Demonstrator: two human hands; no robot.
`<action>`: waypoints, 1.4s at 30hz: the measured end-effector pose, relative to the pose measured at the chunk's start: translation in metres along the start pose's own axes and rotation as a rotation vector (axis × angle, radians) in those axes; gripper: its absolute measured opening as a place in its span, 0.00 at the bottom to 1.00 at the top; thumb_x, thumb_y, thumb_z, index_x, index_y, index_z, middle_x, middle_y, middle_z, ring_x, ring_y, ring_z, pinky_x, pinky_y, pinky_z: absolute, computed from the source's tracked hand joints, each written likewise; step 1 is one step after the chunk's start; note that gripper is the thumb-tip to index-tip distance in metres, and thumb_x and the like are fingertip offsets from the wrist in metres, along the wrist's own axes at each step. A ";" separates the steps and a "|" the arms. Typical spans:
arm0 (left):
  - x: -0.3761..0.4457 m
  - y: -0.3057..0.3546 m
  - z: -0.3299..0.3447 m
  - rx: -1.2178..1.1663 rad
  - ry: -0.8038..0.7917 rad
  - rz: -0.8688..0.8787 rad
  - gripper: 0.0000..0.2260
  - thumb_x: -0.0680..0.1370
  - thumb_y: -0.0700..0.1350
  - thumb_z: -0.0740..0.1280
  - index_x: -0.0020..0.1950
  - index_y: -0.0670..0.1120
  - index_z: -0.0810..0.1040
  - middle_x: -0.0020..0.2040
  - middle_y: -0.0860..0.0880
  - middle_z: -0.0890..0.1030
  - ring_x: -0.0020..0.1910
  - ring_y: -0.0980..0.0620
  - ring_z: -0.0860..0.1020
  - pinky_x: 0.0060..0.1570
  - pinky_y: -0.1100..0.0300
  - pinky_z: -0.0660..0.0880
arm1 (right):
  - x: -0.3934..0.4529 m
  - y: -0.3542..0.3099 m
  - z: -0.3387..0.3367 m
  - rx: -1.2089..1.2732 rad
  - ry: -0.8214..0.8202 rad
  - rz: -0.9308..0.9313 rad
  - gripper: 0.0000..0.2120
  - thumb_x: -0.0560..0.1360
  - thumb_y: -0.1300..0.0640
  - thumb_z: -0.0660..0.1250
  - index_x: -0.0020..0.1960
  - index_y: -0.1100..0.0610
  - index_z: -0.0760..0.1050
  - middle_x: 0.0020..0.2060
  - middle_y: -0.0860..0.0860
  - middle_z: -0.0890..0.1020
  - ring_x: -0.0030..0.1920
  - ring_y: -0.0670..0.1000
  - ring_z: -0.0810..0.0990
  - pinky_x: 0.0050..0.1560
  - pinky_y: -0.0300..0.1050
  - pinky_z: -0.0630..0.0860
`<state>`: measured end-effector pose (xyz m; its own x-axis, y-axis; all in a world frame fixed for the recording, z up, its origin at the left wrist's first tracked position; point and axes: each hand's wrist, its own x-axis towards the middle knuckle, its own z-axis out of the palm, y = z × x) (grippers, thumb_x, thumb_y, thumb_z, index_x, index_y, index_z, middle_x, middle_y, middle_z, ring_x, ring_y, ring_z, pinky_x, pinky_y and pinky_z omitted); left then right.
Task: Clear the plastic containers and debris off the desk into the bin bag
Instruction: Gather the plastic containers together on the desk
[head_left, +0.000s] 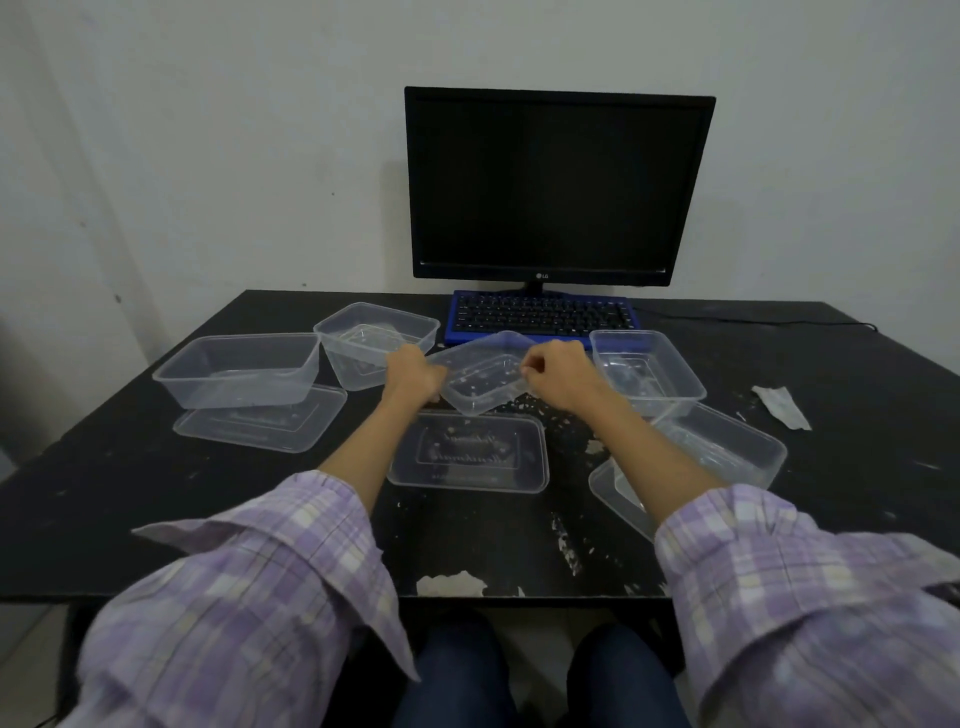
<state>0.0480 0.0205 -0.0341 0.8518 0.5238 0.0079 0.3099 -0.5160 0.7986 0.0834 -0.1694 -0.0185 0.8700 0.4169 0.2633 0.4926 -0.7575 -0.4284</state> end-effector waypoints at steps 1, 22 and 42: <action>0.001 0.000 -0.003 0.018 0.006 -0.001 0.09 0.76 0.39 0.66 0.53 0.34 0.76 0.45 0.37 0.82 0.34 0.48 0.79 0.34 0.59 0.77 | 0.002 0.003 -0.001 -0.003 0.006 0.030 0.11 0.77 0.62 0.62 0.54 0.61 0.81 0.51 0.58 0.83 0.49 0.54 0.81 0.55 0.49 0.77; 0.013 -0.005 -0.002 -0.034 -0.100 0.142 0.09 0.77 0.38 0.63 0.37 0.42 0.73 0.33 0.48 0.73 0.32 0.53 0.71 0.32 0.63 0.68 | 0.009 0.018 0.006 0.051 -0.028 0.266 0.11 0.73 0.63 0.62 0.33 0.60 0.68 0.32 0.54 0.71 0.31 0.50 0.69 0.32 0.43 0.67; -0.051 -0.044 -0.027 0.165 0.007 0.138 0.17 0.73 0.37 0.63 0.25 0.43 0.64 0.25 0.47 0.65 0.26 0.52 0.65 0.30 0.59 0.64 | -0.046 -0.007 0.014 -0.075 -0.073 0.374 0.07 0.72 0.57 0.68 0.47 0.60 0.74 0.53 0.60 0.78 0.51 0.59 0.79 0.46 0.48 0.73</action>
<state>-0.0206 0.0347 -0.0540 0.8883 0.4446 0.1152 0.2557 -0.6871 0.6800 0.0400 -0.1762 -0.0400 0.9898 0.1376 0.0377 0.1407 -0.8975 -0.4180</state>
